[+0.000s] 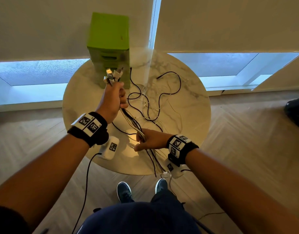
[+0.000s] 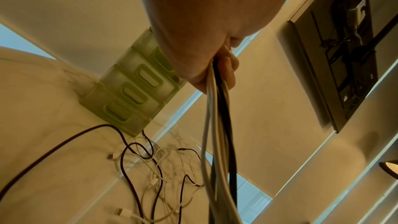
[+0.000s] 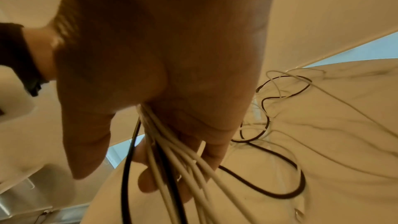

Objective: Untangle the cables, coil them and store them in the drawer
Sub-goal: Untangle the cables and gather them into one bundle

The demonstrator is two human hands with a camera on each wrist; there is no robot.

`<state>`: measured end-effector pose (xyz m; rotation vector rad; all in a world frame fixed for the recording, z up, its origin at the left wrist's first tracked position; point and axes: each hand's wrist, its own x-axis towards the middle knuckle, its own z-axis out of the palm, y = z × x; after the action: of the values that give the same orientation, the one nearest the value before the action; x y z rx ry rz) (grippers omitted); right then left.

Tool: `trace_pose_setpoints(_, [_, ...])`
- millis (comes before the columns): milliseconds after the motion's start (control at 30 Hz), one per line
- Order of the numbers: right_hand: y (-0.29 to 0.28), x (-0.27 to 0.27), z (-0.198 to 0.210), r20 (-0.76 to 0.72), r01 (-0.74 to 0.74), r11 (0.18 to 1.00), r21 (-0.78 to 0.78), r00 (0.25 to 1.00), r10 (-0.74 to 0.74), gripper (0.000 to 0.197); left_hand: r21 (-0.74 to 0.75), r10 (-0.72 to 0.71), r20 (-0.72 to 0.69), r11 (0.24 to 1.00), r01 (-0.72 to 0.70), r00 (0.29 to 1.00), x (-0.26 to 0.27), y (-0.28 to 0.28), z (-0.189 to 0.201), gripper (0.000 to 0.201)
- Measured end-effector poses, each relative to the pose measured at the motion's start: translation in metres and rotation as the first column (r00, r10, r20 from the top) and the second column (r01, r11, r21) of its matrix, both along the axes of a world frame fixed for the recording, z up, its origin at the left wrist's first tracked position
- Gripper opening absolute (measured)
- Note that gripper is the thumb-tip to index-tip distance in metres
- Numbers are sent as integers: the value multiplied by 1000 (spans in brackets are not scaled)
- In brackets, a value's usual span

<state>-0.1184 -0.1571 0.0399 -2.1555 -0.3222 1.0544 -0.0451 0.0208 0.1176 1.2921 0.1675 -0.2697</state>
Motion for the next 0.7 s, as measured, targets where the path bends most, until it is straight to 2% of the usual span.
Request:
trace_pose_setpoints(133, [-16, 16, 15, -36, -5, 999, 34, 999, 6, 44, -10, 4, -1, 1000, -4, 1000, 7, 2, -1, 36])
trace_pose_setpoints(200, [-25, 31, 19, -65, 8, 998, 58, 998, -4, 36, 20, -12, 27, 1000, 11, 1000, 12, 0, -4, 35])
trace_pose_setpoints(267, [-32, 52, 21, -80, 101, 990, 103, 992, -93, 28, 52, -22, 61, 998, 19, 998, 17, -1, -9, 34])
trace_pose_setpoints(367, [-37, 90, 13, 34, 305, 946, 112, 950, -311, 23, 58, 29, 48, 998, -32, 998, 24, -1, -21, 32])
trace_pose_setpoints(433, [-37, 112, 2, 147, 328, 942, 70, 931, -335, 22, 53, 79, 20, 995, -80, 997, 28, -2, -28, 31])
trace_pose_setpoints(500, [-34, 126, -11, 237, 223, 974, -42, 949, -208, 21, 75, 109, -2, 991, -109, 994, 31, -4, -34, 31])
trace_pose_setpoints(567, [-28, 133, -26, 280, 61, 978, -197, 960, -3, 22, 101, 128, -23, 987, -125, 992, 33, -6, -41, 29])
trace_pose_setpoints(633, [-24, 135, -43, 258, -62, 941, -332, 954, 154, 21, 106, 149, -47, 984, -143, 988, 32, -8, -48, 29])
trace_pose_setpoints(700, [-22, 135, -55, 216, -132, 900, -416, 947, 239, 22, 99, 182, -79, 980, -174, 980, 32, -11, -54, 30])
